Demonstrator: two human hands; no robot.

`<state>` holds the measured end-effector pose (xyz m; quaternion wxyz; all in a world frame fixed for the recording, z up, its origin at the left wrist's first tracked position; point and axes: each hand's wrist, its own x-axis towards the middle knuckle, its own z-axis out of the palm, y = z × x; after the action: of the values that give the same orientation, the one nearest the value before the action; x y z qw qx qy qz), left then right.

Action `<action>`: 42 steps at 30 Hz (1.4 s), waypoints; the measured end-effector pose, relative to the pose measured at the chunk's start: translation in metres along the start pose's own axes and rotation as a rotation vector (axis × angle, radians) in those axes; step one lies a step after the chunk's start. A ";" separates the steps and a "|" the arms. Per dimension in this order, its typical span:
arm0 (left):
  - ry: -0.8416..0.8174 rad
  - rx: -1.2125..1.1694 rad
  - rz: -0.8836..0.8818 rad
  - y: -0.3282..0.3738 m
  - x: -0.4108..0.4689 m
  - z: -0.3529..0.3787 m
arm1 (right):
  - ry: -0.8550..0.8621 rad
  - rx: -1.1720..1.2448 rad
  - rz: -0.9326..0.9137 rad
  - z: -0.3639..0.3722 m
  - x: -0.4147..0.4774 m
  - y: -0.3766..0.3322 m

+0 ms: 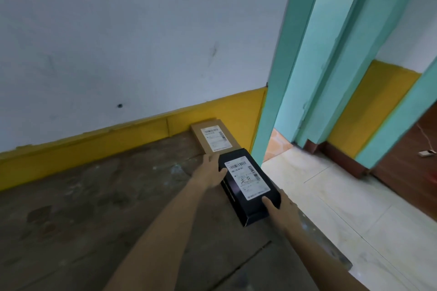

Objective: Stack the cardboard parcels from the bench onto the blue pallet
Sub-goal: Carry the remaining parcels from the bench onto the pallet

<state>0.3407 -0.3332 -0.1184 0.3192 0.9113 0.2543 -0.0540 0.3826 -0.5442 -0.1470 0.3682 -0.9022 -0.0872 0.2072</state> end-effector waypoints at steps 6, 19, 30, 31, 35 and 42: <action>-0.077 -0.009 -0.023 -0.007 0.034 0.012 | 0.038 0.129 0.047 0.010 0.019 0.008; 0.047 -0.132 0.004 -0.008 -0.007 0.020 | 0.122 0.222 0.039 -0.005 -0.015 0.001; 0.453 -0.296 0.043 -0.010 -0.208 -0.035 | 0.102 0.316 -0.273 -0.030 -0.179 -0.041; 0.487 -0.293 0.034 -0.013 -0.230 -0.040 | 0.088 0.337 -0.301 -0.028 -0.195 -0.045; 0.595 -0.267 -0.053 -0.030 -0.320 -0.069 | 0.010 0.384 -0.403 -0.015 -0.256 -0.068; 0.774 -0.248 -0.223 -0.075 -0.464 -0.136 | -0.196 0.471 -0.546 0.030 -0.353 -0.134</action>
<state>-0.1069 -0.3995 0.0684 0.2995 0.7860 0.4571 0.2892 0.0516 -0.5393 0.0369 0.5974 -0.7121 -0.3093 0.2011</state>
